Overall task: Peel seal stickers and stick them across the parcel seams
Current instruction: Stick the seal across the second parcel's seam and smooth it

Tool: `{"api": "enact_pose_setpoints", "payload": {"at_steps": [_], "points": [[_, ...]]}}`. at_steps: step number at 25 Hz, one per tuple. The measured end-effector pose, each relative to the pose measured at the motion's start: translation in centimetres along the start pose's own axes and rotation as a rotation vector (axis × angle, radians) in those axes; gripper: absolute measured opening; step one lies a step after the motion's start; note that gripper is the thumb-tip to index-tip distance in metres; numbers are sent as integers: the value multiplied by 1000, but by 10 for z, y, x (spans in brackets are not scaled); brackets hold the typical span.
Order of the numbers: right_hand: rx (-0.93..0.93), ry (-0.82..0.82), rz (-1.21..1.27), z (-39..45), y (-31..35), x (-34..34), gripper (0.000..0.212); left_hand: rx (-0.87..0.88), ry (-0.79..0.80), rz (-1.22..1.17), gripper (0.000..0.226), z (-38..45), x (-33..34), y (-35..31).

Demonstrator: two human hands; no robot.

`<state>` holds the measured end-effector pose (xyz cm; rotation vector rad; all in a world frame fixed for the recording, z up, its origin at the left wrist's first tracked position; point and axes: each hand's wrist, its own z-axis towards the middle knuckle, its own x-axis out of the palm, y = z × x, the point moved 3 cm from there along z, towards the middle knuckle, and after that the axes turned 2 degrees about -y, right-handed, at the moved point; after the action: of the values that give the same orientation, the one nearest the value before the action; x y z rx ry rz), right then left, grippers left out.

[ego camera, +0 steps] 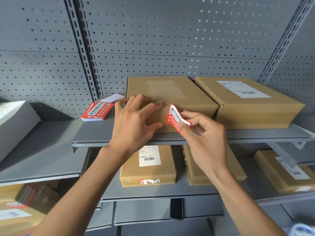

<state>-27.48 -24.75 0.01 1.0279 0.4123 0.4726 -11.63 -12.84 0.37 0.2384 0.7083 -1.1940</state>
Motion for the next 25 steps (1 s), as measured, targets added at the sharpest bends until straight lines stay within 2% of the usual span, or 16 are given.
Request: {"api": "enact_pose_setpoints", "payload": {"at_steps": [9, 12, 15, 17, 20, 23, 25], "points": [[-30, 11, 9, -11, 5, 8, 24, 0, -7, -8, 59, 0, -2, -2], [-35, -3, 5, -16, 9, 10, 19, 4, -13, -12, 56, 0, -2, -1], [-152, -25, -2, -23, 29, 8, 13, 14, -33, 0, 43, 2, -2, -3], [-212, -2, 2, -26, 44, 7, 11, 25, -19, 16, 43, 3, -3, -3], [-133, 6, 11, -23, 44, 0, 10, 49, 37, 19, 49, 3, -4, 0], [18, 0, 65, -18, 33, -7, 13, 64, 145, -23, 68, 4, -9, 1], [74, -19, 67, -15, 28, -11, 16, 49, 111, -113, 64, -2, -20, 1]]}}
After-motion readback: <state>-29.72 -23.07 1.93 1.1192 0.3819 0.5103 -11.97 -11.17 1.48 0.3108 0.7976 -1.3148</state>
